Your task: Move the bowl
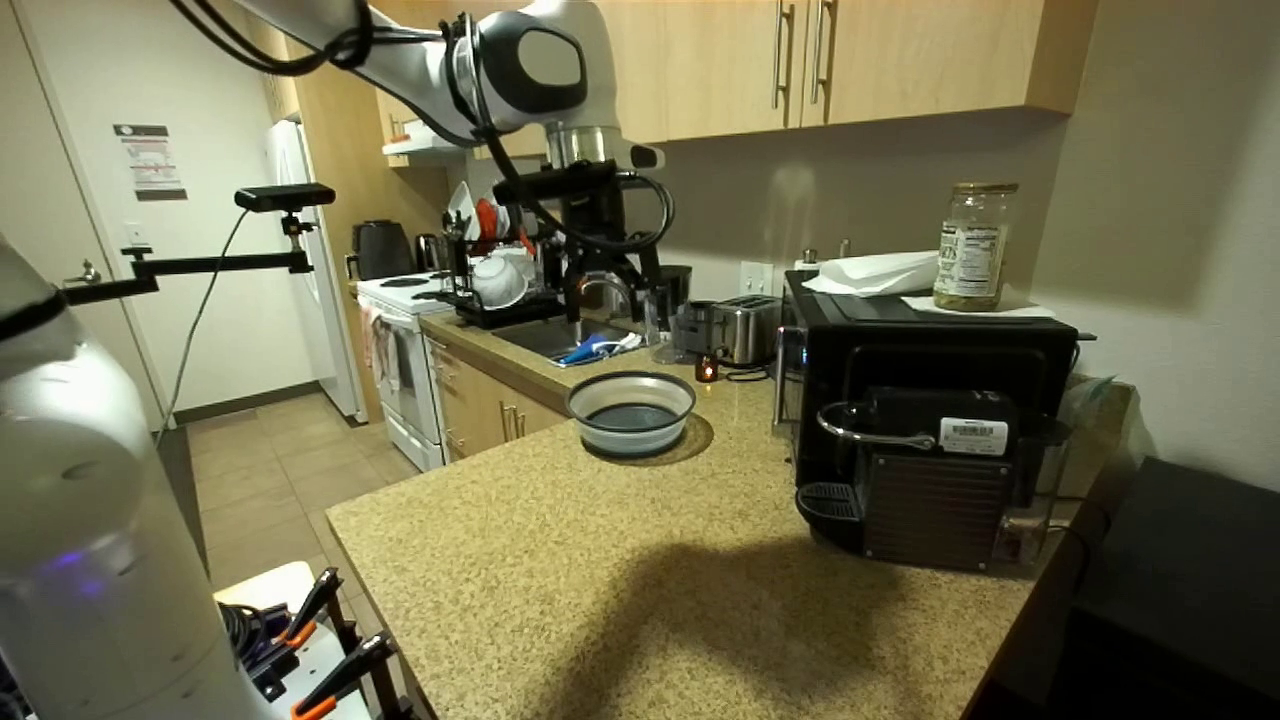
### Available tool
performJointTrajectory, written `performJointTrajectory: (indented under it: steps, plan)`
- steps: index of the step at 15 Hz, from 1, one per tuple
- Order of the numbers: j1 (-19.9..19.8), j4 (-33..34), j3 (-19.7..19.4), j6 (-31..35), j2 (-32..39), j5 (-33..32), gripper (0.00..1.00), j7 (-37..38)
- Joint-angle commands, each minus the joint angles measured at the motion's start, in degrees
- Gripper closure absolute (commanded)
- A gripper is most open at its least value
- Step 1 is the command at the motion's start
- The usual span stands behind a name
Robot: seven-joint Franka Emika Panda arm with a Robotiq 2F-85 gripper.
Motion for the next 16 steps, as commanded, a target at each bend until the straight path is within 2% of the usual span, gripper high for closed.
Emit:
performJointTrajectory:
  steps: [1,9,16]
  plan:
    - [0.4,6.9,1.4,0.5,7.3,2.6,0.0,1.7]
    - [0.7,18.3,4.1,0.4,18.2,5.8,0.0,7.0]
    - [1.0,23.9,5.0,1.0,24.9,5.1,0.0,12.8]
